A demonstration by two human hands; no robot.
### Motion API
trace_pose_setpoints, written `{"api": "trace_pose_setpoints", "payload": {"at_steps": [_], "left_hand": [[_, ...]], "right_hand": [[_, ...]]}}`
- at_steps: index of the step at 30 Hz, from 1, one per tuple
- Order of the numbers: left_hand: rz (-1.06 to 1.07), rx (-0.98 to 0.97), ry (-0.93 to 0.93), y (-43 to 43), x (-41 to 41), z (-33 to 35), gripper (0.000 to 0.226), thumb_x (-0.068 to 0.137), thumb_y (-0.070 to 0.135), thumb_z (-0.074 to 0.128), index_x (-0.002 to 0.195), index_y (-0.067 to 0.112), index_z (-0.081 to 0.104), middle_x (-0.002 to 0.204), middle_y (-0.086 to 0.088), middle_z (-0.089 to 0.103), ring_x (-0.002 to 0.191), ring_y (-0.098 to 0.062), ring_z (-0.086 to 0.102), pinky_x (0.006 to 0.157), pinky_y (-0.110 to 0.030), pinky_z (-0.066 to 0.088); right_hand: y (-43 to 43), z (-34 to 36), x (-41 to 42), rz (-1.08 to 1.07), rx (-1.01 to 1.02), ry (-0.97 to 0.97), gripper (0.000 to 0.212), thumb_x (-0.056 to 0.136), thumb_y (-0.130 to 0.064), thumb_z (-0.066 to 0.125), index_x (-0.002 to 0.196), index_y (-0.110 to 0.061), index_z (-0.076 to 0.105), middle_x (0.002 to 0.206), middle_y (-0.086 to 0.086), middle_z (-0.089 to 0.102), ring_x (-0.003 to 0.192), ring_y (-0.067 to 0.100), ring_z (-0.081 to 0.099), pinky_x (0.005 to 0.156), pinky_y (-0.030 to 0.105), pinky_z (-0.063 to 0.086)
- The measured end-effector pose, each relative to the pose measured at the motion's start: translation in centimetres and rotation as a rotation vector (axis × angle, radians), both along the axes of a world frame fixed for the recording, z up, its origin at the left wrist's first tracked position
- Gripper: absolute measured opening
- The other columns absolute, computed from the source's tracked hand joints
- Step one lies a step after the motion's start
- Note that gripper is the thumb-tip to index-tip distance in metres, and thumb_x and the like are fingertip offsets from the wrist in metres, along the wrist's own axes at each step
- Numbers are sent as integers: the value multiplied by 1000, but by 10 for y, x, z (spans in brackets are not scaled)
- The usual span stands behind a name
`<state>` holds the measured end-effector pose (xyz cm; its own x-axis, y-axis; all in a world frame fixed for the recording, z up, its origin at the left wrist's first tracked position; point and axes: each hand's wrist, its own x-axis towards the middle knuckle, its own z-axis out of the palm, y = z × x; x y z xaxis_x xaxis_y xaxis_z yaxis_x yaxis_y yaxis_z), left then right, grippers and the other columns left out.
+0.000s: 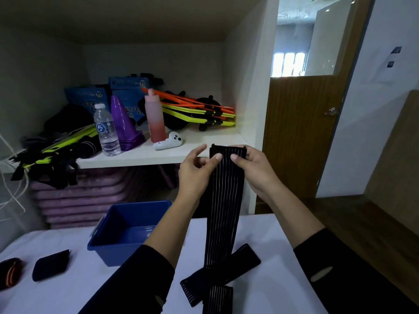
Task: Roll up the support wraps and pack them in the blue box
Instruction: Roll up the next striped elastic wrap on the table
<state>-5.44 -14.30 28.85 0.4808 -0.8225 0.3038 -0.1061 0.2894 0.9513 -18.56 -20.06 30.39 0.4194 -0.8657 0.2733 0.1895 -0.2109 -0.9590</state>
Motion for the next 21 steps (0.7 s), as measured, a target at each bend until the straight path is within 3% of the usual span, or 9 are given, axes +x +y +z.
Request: {"api": "trace_pose_setpoints", "payload": {"at_steps": [2, 6, 9, 13, 15, 18, 20, 21], "left_hand": [[-43, 26, -50, 9, 4, -1, 25, 80, 26, 71, 105, 23, 67, 85, -3, 70, 82, -22, 69, 74, -43, 57], [15, -10, -41, 20, 11, -3, 11, 83, 15, 68, 93, 13, 72, 82, -5, 73, 73, -15, 69, 65, -33, 55], [92, -40, 5, 25, 19, -2, 13, 82, 17, 69, 92, 10, 72, 85, -7, 74, 81, -21, 71, 72, -38, 56], [177, -17, -38, 31, 34, -3, 16, 81, 26, 70, 90, 13, 73, 84, -8, 74, 82, -26, 71, 78, -50, 57], [221, -5, -79, 38, 44, -6, 18, 80, 29, 70, 90, 15, 73, 84, -5, 74, 81, -25, 71, 77, -54, 56], [342, -34, -153, 54, 60, -10, 19, 80, 29, 69, 91, 15, 74, 82, -4, 75, 78, -16, 70, 76, -44, 57], [438, -49, -253, 69, 71, -10, 18, 83, 28, 67, 86, 12, 75, 73, -5, 72, 66, -8, 62, 65, -31, 52], [477, -47, -289, 78, 77, -10, 18, 85, 27, 65, 84, 12, 74, 69, -8, 71, 62, -8, 56, 60, -31, 48]], "right_hand": [[-1, 5, 4, 2, -9, -15, 22, 93, -5, 51, 113, -7, 59, 108, 13, 65, 99, 22, 63, 77, 27, 53], [4, 11, 13, 37, -24, -15, 27, 93, -9, 52, 121, -8, 55, 110, 8, 64, 98, 17, 63, 70, 20, 55], [11, 6, 20, 67, -15, 2, 32, 93, -17, 54, 124, -11, 50, 115, 4, 63, 97, 11, 64, 67, 19, 54], [21, -5, 35, 75, -35, -8, 13, 93, -15, 53, 102, -19, 61, 103, 2, 67, 95, 13, 65, 83, 28, 54], [25, -8, 48, 64, -50, -19, 13, 92, -11, 54, 99, -19, 62, 100, 4, 69, 96, 18, 66, 86, 35, 54], [34, -13, 72, 67, -95, -1, 19, 88, -4, 59, 105, -13, 62, 104, 7, 69, 98, 17, 66, 87, 31, 53], [43, -14, 88, 96, -133, 19, 24, 85, -1, 62, 106, -11, 62, 104, 8, 69, 96, 15, 66, 86, 26, 53], [48, -14, 96, 112, -152, 29, 25, 83, 0, 63, 106, -9, 62, 104, 9, 69, 95, 16, 66, 86, 26, 53]]}}
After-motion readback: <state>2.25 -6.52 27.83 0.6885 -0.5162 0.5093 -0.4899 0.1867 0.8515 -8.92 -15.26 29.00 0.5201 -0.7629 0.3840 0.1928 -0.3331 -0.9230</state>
